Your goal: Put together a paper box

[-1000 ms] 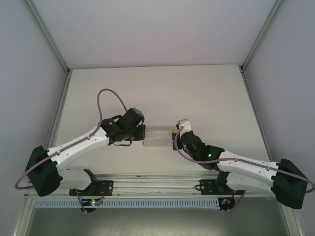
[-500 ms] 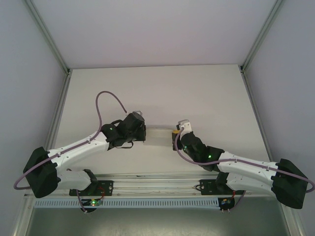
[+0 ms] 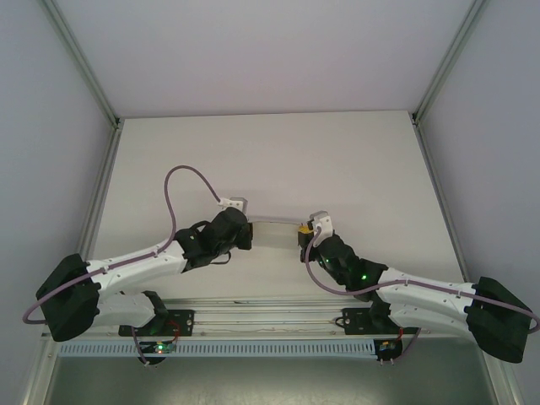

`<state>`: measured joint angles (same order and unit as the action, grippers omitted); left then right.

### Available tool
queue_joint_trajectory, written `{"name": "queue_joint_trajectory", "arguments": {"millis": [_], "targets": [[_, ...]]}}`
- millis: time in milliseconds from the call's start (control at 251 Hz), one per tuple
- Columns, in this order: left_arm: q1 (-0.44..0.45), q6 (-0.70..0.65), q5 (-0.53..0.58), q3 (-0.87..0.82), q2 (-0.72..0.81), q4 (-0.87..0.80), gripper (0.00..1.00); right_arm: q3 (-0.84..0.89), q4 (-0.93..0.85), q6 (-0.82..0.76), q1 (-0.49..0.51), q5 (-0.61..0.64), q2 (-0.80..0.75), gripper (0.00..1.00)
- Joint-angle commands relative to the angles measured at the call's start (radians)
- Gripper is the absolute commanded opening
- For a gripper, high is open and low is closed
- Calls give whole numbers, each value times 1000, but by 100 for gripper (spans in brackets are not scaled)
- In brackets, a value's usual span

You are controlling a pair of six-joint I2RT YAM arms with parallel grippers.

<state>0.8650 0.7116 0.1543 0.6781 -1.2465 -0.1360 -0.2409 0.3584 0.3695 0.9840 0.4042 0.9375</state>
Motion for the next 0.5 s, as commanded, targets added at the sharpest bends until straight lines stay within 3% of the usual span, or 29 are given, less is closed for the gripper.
{"name": "queue_joint_trajectory", "arguments": {"millis": [0, 40, 84, 295, 363, 495], "targets": [[33, -5, -79, -41, -71, -68, 0, 21, -97, 3, 19, -154, 3, 18], [33, -6, -75, -32, -74, -78, 0, 6, -116, 21, 19, -153, -12, 27], [35, -11, -73, -28, -75, -85, 0, -16, -143, 58, 19, -120, -33, 48], [38, -14, -77, -10, -73, -103, 0, -95, -218, 121, 12, 6, -144, 89], [39, -17, -74, -6, -72, -107, 0, -114, -227, 135, -1, 32, -158, 98], [40, -23, -81, 1, -79, -106, 0, -169, -292, 186, -71, 91, -143, 98]]}}
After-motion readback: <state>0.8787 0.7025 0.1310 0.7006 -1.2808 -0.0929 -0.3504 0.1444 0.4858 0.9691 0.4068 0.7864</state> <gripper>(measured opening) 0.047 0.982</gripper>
